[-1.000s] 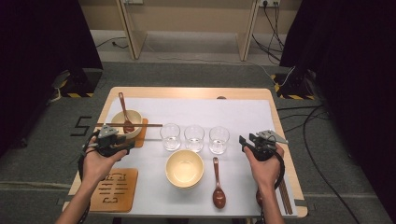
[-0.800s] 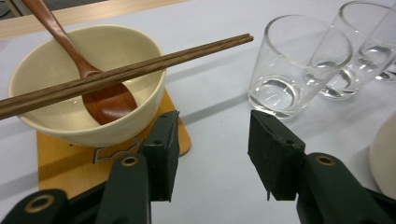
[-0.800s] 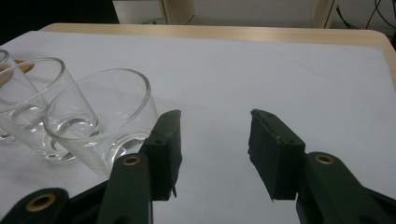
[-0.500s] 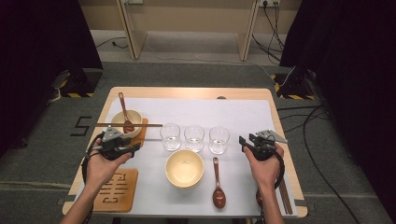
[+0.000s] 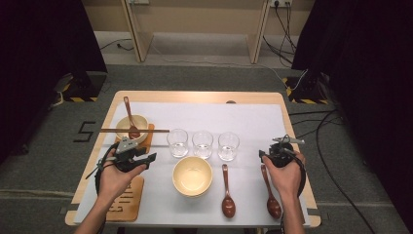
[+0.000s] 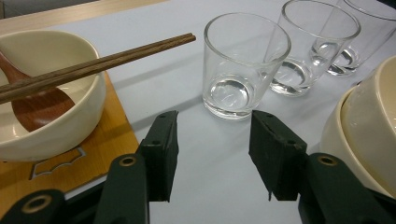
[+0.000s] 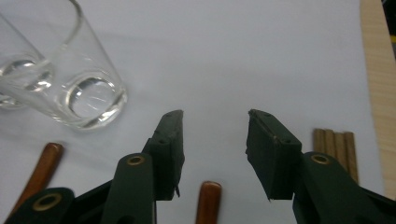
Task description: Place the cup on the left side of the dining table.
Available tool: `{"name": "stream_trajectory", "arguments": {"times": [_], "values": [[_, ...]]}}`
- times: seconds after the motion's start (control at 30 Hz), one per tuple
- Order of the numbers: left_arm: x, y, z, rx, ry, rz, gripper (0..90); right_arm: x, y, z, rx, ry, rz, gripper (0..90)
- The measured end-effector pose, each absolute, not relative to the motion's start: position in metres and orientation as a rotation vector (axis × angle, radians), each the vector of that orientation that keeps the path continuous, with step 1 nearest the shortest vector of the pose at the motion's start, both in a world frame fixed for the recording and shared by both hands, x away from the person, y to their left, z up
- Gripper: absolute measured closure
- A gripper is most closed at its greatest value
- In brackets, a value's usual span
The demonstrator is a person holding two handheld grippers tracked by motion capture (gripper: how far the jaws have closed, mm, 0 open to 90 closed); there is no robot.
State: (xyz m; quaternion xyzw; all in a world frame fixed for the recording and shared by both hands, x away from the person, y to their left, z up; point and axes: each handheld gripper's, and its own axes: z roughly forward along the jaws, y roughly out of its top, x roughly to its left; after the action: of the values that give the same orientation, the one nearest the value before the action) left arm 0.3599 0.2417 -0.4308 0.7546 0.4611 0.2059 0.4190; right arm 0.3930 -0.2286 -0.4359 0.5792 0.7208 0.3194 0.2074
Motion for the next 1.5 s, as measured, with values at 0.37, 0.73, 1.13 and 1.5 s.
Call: {"name": "stream_trajectory", "arguments": {"times": [0.37, 0.73, 1.13, 1.5], "values": [[0.367, 0.243, -0.44, 1.873, 1.168, 0.521, 50.8, 0.395, -0.254, -0.431, 1.73, 2.043, 0.699, 58.3], [0.408, 0.222, -0.428, 1.82, 1.154, 0.479, 51.3, 0.392, -0.256, -0.435, 1.734, 2.019, 0.765, 56.4], [0.439, 0.194, -0.424, 1.894, 1.202, 0.413, 55.2, 0.39, -0.249, -0.444, 1.747, 2.018, 0.813, 55.9], [0.444, 0.187, -0.425, 1.913, 1.241, 0.401, 58.3, 0.39, -0.244, -0.445, 1.703, 2.026, 0.829, 54.2]]}}
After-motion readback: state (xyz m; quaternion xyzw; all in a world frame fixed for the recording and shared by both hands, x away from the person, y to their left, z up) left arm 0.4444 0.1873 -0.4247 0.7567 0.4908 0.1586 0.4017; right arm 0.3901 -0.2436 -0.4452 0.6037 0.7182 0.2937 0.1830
